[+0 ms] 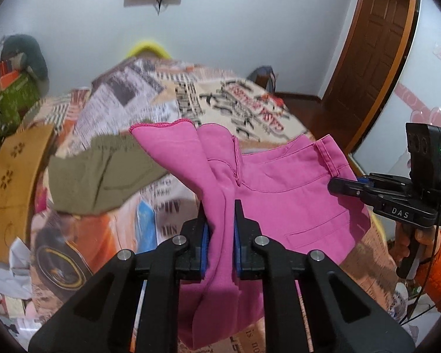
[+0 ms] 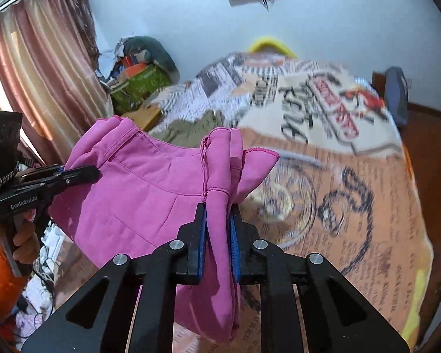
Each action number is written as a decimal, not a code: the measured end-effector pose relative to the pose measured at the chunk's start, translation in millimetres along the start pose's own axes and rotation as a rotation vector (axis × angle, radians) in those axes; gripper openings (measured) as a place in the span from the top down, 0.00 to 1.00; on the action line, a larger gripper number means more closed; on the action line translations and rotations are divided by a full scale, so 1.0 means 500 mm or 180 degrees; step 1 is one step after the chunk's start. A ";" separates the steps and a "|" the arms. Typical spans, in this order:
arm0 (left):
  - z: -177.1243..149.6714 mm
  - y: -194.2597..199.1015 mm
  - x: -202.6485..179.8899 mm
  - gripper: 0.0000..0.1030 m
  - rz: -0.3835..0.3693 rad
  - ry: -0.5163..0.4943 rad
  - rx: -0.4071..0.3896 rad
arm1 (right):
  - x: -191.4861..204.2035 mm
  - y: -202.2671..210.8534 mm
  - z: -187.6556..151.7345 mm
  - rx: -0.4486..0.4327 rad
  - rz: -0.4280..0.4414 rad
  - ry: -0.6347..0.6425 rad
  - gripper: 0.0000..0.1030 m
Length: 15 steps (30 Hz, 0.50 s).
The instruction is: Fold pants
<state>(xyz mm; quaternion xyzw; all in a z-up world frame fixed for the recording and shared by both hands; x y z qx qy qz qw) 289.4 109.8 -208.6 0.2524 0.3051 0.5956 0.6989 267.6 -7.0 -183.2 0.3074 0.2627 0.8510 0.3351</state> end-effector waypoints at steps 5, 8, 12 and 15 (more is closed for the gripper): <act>0.061 0.049 0.012 0.87 0.0089 -0.0072 -0.0248 | 0.033 0.028 0.074 -0.0232 -0.0001 0.0143 0.88; 0.089 0.065 0.029 0.87 0.0203 -0.0110 -0.0342 | 0.051 0.027 0.106 -0.0304 0.0019 0.0222 0.88; 0.116 0.072 0.066 0.87 0.0281 -0.0044 -0.0405 | 0.073 0.007 0.148 -0.0358 0.0077 0.0279 0.88; 0.134 0.066 0.107 0.87 0.0346 0.0030 -0.0426 | 0.090 -0.017 0.169 -0.0361 0.0096 0.0341 0.88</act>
Point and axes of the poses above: each gripper's, at about its wrist camera, not at the fingertips, and y roughly against the way its jaws point, x to its left, z to its top, the point moved 10 cm from there along -y, roughly the way its jaws point, and after that the axes turned 2 degrees about -y, right-handed, at the moved point
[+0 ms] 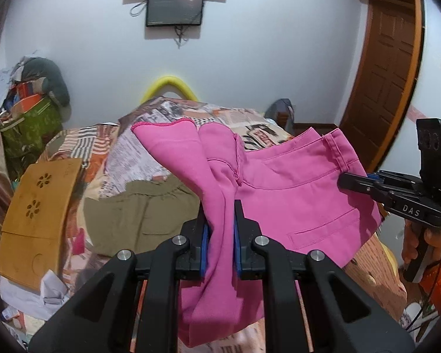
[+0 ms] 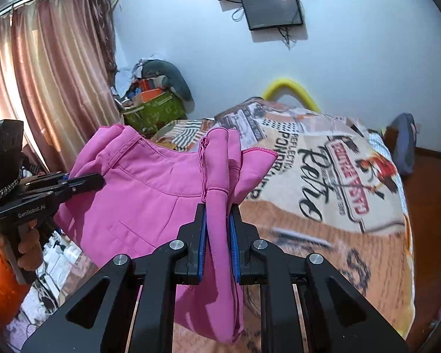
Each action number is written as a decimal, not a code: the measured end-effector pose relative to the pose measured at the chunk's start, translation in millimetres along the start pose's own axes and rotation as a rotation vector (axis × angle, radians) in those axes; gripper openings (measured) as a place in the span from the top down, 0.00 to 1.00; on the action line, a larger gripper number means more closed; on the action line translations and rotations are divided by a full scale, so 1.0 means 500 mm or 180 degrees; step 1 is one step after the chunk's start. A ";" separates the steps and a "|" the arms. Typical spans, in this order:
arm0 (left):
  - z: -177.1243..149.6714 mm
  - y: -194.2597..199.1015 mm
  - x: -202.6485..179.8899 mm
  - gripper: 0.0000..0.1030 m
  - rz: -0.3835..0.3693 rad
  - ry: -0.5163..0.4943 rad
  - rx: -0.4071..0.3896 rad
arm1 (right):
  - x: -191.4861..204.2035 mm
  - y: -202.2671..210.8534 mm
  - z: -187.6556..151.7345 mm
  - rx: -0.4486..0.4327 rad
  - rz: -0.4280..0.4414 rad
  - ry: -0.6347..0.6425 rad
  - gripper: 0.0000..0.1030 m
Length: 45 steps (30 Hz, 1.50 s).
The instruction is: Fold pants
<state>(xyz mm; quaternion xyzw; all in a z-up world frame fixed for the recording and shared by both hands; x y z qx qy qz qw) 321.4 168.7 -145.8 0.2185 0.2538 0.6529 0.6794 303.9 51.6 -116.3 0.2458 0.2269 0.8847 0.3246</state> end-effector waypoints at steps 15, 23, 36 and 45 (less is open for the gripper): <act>0.017 -0.141 0.211 0.87 0.0287 0.0255 0.0138 | 0.053 -0.236 0.068 0.0100 0.0151 0.0116 0.88; -0.001 -0.288 0.318 0.87 0.0310 0.0378 0.0357 | 0.035 -0.386 0.076 0.0291 0.0087 0.0174 0.88; -0.153 -0.495 0.407 0.85 0.0219 0.0609 0.0913 | -0.016 -0.563 -0.029 0.1097 -0.0136 0.0333 0.88; -0.181 -0.448 0.443 0.78 0.0262 0.0607 0.0866 | -0.024 -0.540 -0.033 0.1177 -0.0184 0.0401 0.82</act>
Point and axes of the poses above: each gripper's, at about its wrist camera, not at the fingertips, and y roughly against the way its jaws point, x to its left, z to its top, the point moved 10 cm from there along -y, roughly the way its jaws point, and after that the axes turned 2 degrees about -y, right-handed, at the moved point
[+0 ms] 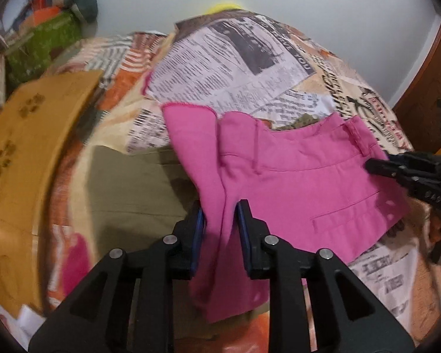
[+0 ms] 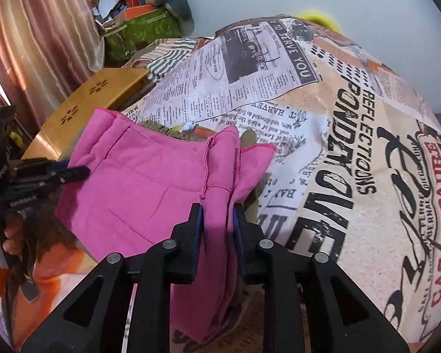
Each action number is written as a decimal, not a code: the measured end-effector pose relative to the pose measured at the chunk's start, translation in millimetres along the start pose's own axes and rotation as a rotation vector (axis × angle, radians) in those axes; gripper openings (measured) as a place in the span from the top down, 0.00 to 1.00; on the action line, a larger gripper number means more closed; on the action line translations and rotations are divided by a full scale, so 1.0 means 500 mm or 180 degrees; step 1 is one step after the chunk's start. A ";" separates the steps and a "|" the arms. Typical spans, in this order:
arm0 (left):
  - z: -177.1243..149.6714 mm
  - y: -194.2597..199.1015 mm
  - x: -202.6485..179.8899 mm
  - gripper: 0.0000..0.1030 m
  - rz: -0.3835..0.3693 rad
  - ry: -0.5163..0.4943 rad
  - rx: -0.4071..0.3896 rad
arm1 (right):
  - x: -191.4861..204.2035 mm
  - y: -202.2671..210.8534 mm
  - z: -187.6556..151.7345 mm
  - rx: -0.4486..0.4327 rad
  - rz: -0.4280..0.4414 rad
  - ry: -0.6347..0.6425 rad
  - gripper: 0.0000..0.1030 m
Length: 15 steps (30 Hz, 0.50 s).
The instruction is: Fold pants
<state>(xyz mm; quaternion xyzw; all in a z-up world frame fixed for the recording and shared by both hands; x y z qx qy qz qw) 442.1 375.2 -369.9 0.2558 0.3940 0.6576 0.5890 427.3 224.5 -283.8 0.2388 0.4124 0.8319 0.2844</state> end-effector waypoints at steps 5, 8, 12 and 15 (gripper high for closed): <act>-0.025 -0.021 0.025 0.78 0.0171 -0.0020 0.0199 | -0.024 0.002 0.000 -0.0035 -0.0159 0.0033 0.71; -0.035 -0.040 0.038 0.78 0.0231 0.0000 0.0245 | -0.049 -0.004 -0.008 -0.0030 -0.0228 -0.0013 0.62; -0.040 -0.050 0.045 0.78 0.0263 0.0066 0.0270 | -0.060 -0.015 -0.020 0.0033 -0.0230 -0.0038 0.61; -0.038 -0.037 0.043 0.78 0.0301 0.0048 0.0272 | -0.056 0.003 -0.014 -0.0007 -0.0285 -0.0036 0.61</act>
Point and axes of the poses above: each gripper's, at about its wrist camera, not at the fingertips, and y roughly against the way its jaws point, x to its left, z to its top, the point moved 10 cm from there along -y, roughly the way its jaws point, and after that the axes turned 2 degrees about -y, right-handed, at the moved point
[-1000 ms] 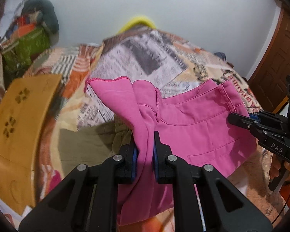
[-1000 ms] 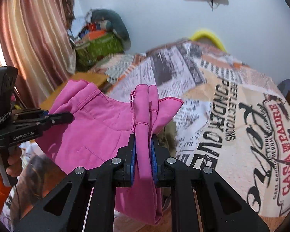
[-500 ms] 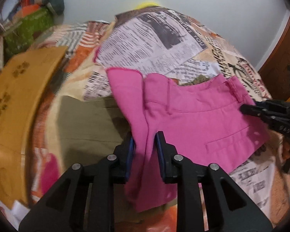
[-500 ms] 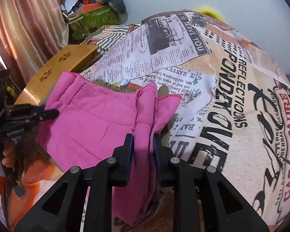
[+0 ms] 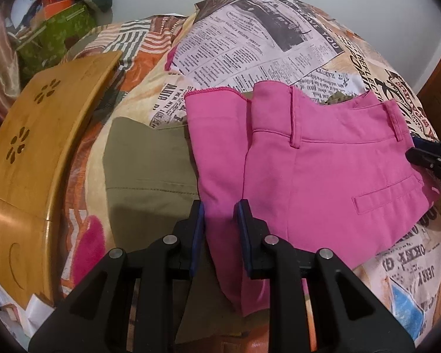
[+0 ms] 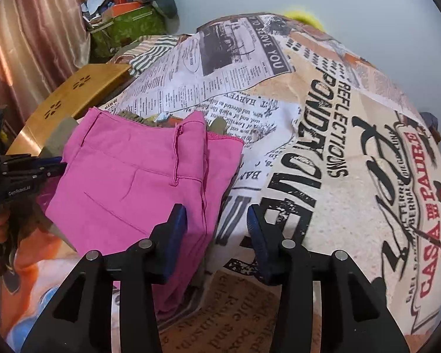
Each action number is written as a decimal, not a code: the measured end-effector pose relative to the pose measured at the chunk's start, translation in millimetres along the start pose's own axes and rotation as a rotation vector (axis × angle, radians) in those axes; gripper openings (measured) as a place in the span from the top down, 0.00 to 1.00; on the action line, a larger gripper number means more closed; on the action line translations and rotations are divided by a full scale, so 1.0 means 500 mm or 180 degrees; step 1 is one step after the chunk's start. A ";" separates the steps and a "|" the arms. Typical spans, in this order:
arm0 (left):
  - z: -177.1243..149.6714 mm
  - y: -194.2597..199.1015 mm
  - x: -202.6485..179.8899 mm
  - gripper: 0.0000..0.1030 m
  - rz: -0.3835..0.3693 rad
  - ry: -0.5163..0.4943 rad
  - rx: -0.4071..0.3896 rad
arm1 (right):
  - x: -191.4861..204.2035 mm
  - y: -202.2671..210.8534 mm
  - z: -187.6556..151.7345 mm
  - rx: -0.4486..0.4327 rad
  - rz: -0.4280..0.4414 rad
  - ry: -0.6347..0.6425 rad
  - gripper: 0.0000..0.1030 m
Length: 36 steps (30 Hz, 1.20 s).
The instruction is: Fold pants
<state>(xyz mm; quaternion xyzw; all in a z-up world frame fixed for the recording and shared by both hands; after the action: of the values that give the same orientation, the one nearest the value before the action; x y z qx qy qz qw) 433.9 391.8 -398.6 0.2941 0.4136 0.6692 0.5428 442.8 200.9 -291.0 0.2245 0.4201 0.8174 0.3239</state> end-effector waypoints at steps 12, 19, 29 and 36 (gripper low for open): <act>0.036 0.276 -0.081 0.78 0.0102 -0.0223 -0.0586 | 0.068 0.237 0.043 -0.0589 0.0173 0.0029 0.61; 0.021 0.517 -0.181 0.78 -0.0021 -0.0307 -0.1163 | 0.142 0.447 0.033 -0.1171 0.0263 0.0075 0.61; -0.078 0.820 -0.266 0.78 -0.0005 -0.0393 -0.1952 | 0.257 0.719 -0.038 -0.1940 0.0352 0.0258 0.61; -0.164 0.960 -0.301 0.77 0.0159 -0.0378 -0.2403 | 0.315 0.822 -0.093 -0.2369 0.0347 0.0351 0.61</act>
<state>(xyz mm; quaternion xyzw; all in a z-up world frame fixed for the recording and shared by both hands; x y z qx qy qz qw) 168.7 193.7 -11.0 0.1217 0.0985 0.7692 0.6195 164.5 109.1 40.4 0.0692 0.0987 0.9410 0.3163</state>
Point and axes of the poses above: each gripper's, at about its wrist camera, not at the fingertips, and y roughly against the way its jaws point, x to its left, z to its top, the point moved 10 cm from there along -y, roughly the way its jaws point, and after that the axes turned 2 degrees about -y, right-handed, at the moved point
